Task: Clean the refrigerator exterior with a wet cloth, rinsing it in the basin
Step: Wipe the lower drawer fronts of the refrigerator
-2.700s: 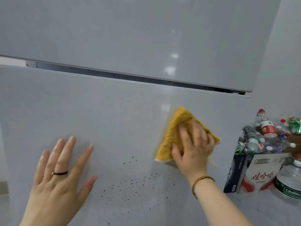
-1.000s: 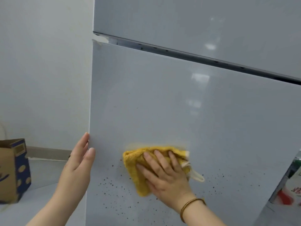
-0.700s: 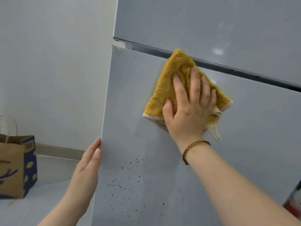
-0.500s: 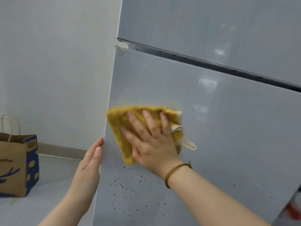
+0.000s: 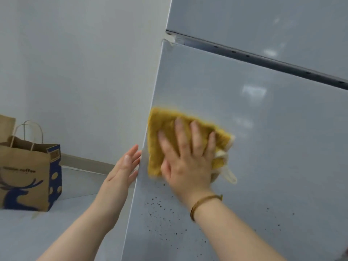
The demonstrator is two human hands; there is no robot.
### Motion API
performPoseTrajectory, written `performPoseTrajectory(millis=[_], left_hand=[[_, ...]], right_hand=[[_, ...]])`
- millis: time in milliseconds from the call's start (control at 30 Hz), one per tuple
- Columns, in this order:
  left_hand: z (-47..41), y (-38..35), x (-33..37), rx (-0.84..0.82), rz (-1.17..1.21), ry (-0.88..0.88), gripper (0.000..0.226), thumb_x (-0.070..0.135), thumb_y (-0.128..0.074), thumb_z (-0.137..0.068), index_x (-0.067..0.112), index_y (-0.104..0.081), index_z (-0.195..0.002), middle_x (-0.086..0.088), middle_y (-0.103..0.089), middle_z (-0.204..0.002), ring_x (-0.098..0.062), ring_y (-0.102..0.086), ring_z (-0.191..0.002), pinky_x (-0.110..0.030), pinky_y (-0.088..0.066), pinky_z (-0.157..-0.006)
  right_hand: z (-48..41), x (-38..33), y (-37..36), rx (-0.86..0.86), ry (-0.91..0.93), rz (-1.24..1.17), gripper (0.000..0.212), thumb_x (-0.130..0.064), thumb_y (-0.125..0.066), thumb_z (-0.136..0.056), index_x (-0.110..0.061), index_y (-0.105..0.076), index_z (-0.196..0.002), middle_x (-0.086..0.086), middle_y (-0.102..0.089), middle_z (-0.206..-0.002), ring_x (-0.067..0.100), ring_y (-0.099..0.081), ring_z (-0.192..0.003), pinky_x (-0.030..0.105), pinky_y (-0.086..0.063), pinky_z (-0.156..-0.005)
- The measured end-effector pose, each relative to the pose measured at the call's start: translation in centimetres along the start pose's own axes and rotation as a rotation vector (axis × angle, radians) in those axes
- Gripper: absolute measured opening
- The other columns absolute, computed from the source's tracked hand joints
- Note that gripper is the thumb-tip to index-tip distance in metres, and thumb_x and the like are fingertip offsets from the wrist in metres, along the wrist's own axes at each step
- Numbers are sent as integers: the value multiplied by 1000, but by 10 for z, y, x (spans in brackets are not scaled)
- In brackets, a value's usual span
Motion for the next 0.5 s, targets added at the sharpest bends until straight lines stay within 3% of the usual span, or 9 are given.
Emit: performPoseTrajectory(millis=[67, 133, 200, 267, 333, 400, 500], left_hand=[[0, -1, 0, 5, 0, -13, 19, 52, -33, -88, 51, -46, -102, 25, -52, -110, 3, -48, -110, -29, -32, -105], [2, -2, -1, -22, -41, -20, 19, 60, -36, -85, 56, -45, -101, 31, -49, -111, 7, -45, -114, -30, -30, -108], [3, -1, -4, -32, -65, -29, 36, 70, -34, -68, 59, -47, -101, 32, -49, -117, 9, -42, -118, -32, -28, -110], [2, 0, -6, -31, -53, -25, 40, 69, -34, -66, 58, -48, -101, 26, -49, -123, 8, -42, -120, -30, -29, -108], [3, -2, -6, -26, -54, -25, 37, 63, -32, -71, 54, -48, -104, 25, -49, -124, 9, -43, -117, -27, -30, -107], [4, -3, -9, -19, -87, -24, 36, 61, -30, -73, 56, -46, -105, 26, -48, -124, 7, -42, -119, -26, -28, -108], [9, -6, -15, 18, -77, -27, 20, 56, -32, -87, 58, -44, -103, 31, -46, -121, 6, -38, -124, -25, -26, -108]], right_hand=[[43, -18, -4, -103, 213, 6, 53, -36, -45, -79, -28, -37, -130, 3, -28, -141, 32, -19, -133, 57, -7, -107], [70, -22, -6, -170, 391, 14, 54, -39, -46, -79, -27, -35, -131, 1, -28, -141, 30, -14, -133, 56, -5, -109], [72, -11, -7, -162, 510, 14, 52, -40, -45, -81, -26, -36, -131, 0, -28, -142, 29, -17, -133, 54, -7, -109], [57, 7, -5, -103, 543, -16, 47, -38, -47, -83, -26, -41, -128, 0, -31, -140, 27, -28, -132, 52, -10, -109], [36, 24, -1, -15, 430, -24, 48, -36, -49, -79, -26, -44, -125, 0, -34, -139, 25, -34, -128, 51, -13, -108], [23, 28, 2, 59, 181, -11, 50, -33, -48, -77, -28, -44, -126, 2, -35, -137, 26, -33, -127, 51, -13, -107], [33, 8, -3, 89, -104, -24, 48, -30, -46, -80, -29, -42, -128, 4, -32, -140, 26, -22, -136, 54, -11, -109]])
Point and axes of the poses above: each hand's wrist, its own z-axis away from the middle knuckle, its own y-axis out of the back of the hand, x = y × z, the point moved 2 cm from there along -z, towards the middle knuckle
